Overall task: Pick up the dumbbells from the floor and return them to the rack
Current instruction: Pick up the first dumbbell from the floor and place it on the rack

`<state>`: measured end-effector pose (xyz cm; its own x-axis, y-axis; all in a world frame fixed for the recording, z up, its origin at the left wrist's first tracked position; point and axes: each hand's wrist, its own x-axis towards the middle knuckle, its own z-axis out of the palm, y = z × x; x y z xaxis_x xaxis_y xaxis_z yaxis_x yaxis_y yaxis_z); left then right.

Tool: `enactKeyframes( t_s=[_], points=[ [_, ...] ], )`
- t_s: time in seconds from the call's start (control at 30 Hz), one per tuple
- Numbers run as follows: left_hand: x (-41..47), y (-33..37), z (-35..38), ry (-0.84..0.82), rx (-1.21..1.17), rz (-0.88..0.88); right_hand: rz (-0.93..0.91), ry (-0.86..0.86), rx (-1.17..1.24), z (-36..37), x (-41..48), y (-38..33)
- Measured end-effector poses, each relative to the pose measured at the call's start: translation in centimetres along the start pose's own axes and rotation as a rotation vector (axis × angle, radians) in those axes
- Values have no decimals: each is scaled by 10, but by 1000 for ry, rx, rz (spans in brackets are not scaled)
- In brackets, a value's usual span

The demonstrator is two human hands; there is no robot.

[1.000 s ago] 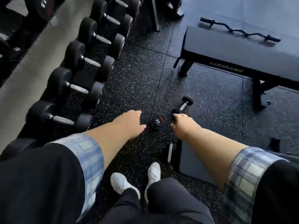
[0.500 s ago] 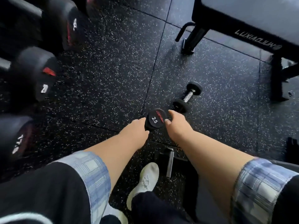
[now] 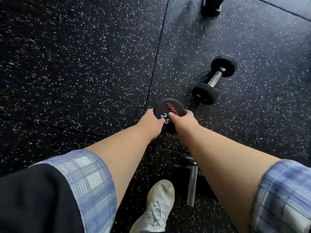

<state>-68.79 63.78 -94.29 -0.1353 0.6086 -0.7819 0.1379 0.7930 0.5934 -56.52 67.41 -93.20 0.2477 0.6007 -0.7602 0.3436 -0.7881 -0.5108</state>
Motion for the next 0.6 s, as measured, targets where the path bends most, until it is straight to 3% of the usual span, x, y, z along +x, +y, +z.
enactKeyframes(
  t_s=[0.17,0.27,0.43,0.6],
  points=[
    [-30,-7,-13,-56,-272,-4,-47,-55,77,-3,-26,5],
    [-72,-1,-38,-114,-442,-127,-103,-90,1,-12,-71,-2],
    [-178,30,-98,-307,-846,-354,-237,-282,-91,-36,-195,-47],
    [-303,67,-169,-368,-916,-375,-347,-450,-176,-55,-337,-116]
  ],
)
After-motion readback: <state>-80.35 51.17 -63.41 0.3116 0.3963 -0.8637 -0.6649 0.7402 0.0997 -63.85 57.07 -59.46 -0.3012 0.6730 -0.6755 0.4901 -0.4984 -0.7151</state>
